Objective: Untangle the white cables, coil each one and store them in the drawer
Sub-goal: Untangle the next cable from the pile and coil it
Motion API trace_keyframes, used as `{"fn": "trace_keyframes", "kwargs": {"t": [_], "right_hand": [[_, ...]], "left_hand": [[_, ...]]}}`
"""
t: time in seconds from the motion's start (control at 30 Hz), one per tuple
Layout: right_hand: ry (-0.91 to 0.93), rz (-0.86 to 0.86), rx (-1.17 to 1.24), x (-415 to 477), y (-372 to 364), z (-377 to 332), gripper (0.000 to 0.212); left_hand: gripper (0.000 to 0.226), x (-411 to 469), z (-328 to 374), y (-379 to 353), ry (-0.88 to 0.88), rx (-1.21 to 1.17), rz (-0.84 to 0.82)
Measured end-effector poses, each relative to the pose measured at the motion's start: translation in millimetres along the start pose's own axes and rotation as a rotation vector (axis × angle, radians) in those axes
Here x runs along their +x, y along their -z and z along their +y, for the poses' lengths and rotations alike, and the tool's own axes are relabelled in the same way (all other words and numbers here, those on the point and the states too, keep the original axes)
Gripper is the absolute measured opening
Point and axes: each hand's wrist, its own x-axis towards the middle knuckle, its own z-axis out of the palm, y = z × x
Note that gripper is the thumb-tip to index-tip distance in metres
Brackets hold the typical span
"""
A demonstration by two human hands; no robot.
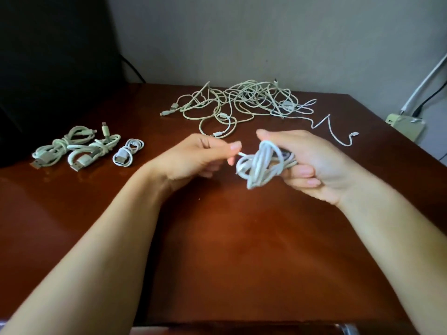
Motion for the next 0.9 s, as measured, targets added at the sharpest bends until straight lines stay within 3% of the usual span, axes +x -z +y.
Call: {"fn": "trace_keyframes", "kwargs": {"t": [0.13, 0.33, 0.53, 0.73, 0.9], "right_hand": [[0.040, 0.043, -0.185, -3, -8, 1, 0.034], [-0.017, -0.017, -0.386, -1, -5, 4, 0.034], [-0.023, 0.105, -0.501, 5, -2, 5, 0.036], [0.120, 0.385, -0.809, 11, 2, 12, 0.045], [0.261, 0.595, -0.935, 17, 6, 19, 0.050]], "left_hand": [[0.028, 1, 4, -1, 0.066, -0.165, 0.110], [0.038, 3, 10, -8, 0.068, -0.097, 0.246], [0.040, 4, 13, -8, 0.005, -0.109, 0.430], [0.038, 1, 20, -17, -0.117, -0.091, 0.428], [0.034, -4, 28, -23, -0.129, -0.176, 0.285]]}}
